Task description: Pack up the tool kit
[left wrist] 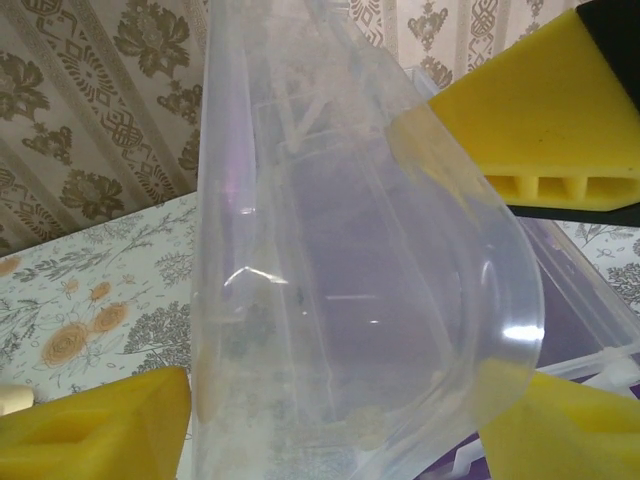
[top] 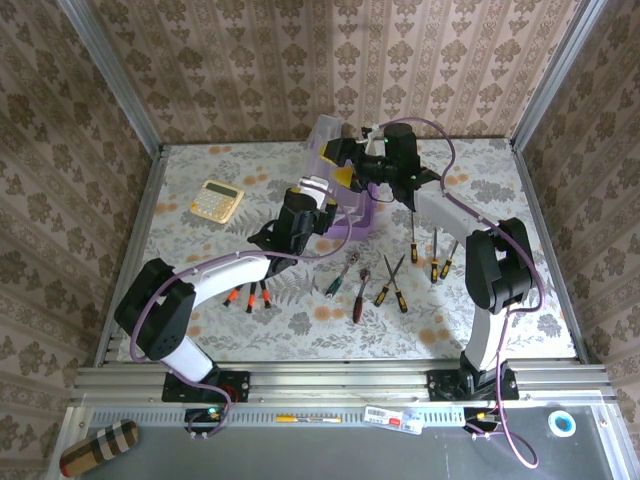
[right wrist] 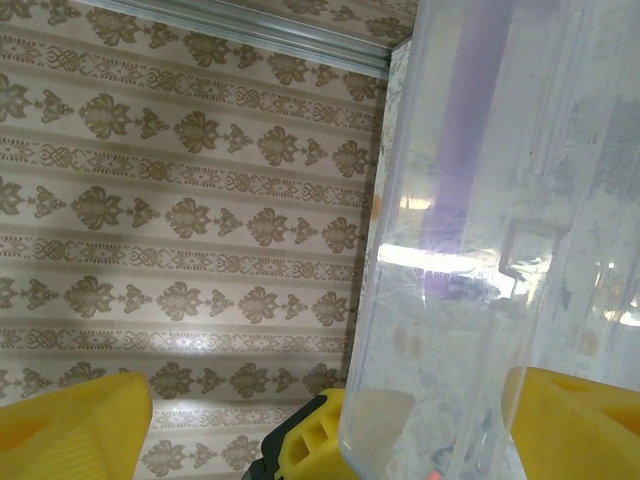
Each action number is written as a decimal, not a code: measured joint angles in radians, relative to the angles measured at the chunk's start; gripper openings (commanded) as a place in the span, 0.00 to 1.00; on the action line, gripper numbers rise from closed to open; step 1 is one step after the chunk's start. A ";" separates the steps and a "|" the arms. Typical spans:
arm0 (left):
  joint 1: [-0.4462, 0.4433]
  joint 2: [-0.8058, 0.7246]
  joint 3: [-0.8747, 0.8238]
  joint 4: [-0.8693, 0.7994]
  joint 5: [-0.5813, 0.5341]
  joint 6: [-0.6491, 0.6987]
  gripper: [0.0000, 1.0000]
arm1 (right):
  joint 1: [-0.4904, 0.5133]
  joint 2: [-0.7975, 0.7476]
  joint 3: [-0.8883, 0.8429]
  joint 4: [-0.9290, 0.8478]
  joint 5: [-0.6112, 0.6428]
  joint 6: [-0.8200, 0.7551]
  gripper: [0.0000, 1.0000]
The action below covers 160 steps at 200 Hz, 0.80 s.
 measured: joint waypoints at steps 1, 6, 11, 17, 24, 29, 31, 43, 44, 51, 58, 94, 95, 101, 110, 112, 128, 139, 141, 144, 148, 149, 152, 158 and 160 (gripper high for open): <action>0.001 0.000 0.000 0.000 0.000 0.000 0.72 | 0.000 0.000 0.000 0.000 0.000 0.000 0.92; 0.001 0.000 0.000 0.000 0.000 0.000 0.71 | -0.002 0.000 0.000 0.003 0.000 0.000 0.92; 0.001 0.000 0.000 0.000 0.000 0.000 0.71 | -0.003 0.000 0.000 0.005 -0.002 0.001 0.92; 0.002 0.000 0.000 0.000 0.000 0.002 0.70 | -0.005 0.000 0.000 0.007 -0.003 0.002 0.92; 0.004 0.000 0.000 0.000 0.000 0.004 0.70 | -0.009 0.000 0.000 0.010 -0.003 0.003 0.92; 0.004 0.000 0.000 -0.001 0.000 0.004 0.70 | -0.011 0.000 0.000 0.011 -0.003 0.003 0.92; 0.005 0.000 0.000 -0.001 0.000 0.004 0.69 | -0.012 0.000 0.000 0.011 -0.003 0.003 0.92; 0.006 0.000 0.001 -0.002 0.000 0.007 0.68 | -0.019 0.000 -0.001 0.015 -0.003 0.003 0.92; 0.006 0.000 0.001 -0.002 0.000 0.007 0.68 | -0.021 0.000 -0.001 0.015 -0.003 0.003 0.92; 0.006 0.000 0.001 -0.003 0.000 0.008 0.68 | -0.025 0.000 -0.002 0.015 -0.003 0.003 0.92; 0.006 0.000 0.001 -0.003 0.000 0.008 0.68 | -0.031 0.000 -0.003 0.015 -0.003 0.003 0.92; 0.006 0.000 0.002 -0.008 -0.001 0.008 0.67 | -0.079 -0.006 -0.038 0.002 -0.003 -0.012 0.92; 0.006 0.000 0.002 -0.008 -0.001 0.008 0.67 | -0.081 -0.007 -0.040 0.000 -0.003 -0.013 0.92; 0.006 0.000 0.003 -0.008 -0.001 0.008 0.67 | -0.095 -0.012 -0.049 -0.016 -0.002 -0.026 0.92; 0.006 0.000 0.003 -0.010 -0.002 0.008 0.67 | -0.116 -0.023 -0.060 -0.045 0.004 -0.048 0.92; 0.006 0.000 0.004 -0.011 -0.002 0.008 0.67 | -0.124 -0.027 -0.063 -0.058 0.007 -0.057 0.91; 0.006 0.000 0.005 -0.016 -0.003 0.008 0.68 | -0.165 -0.058 -0.082 -0.129 0.040 -0.113 0.90; 0.006 0.000 0.008 -0.022 -0.004 0.008 0.67 | -0.189 -0.082 -0.092 -0.196 0.083 -0.168 0.88; 0.006 0.000 0.009 -0.023 -0.004 0.008 0.67 | -0.193 -0.087 -0.093 -0.208 0.091 -0.177 0.87; 0.006 0.000 0.010 -0.024 -0.004 0.008 0.67 | -0.199 -0.091 -0.093 -0.227 0.106 -0.190 0.86; 0.006 0.000 0.010 -0.027 -0.004 0.008 0.67 | -0.205 -0.097 -0.093 -0.252 0.124 -0.211 0.85; 0.006 0.000 0.011 -0.027 -0.004 0.008 0.67 | -0.207 -0.098 -0.093 -0.260 0.131 -0.215 0.84; 0.006 0.000 0.011 -0.028 -0.004 0.008 0.68 | -0.209 -0.101 -0.094 -0.275 0.143 -0.232 0.84; 0.006 0.000 0.013 -0.032 -0.004 0.008 0.68 | -0.214 -0.106 -0.095 -0.306 0.169 -0.259 0.83; 0.006 0.000 0.014 -0.032 -0.004 0.008 0.67 | -0.214 -0.106 -0.096 -0.311 0.175 -0.267 0.83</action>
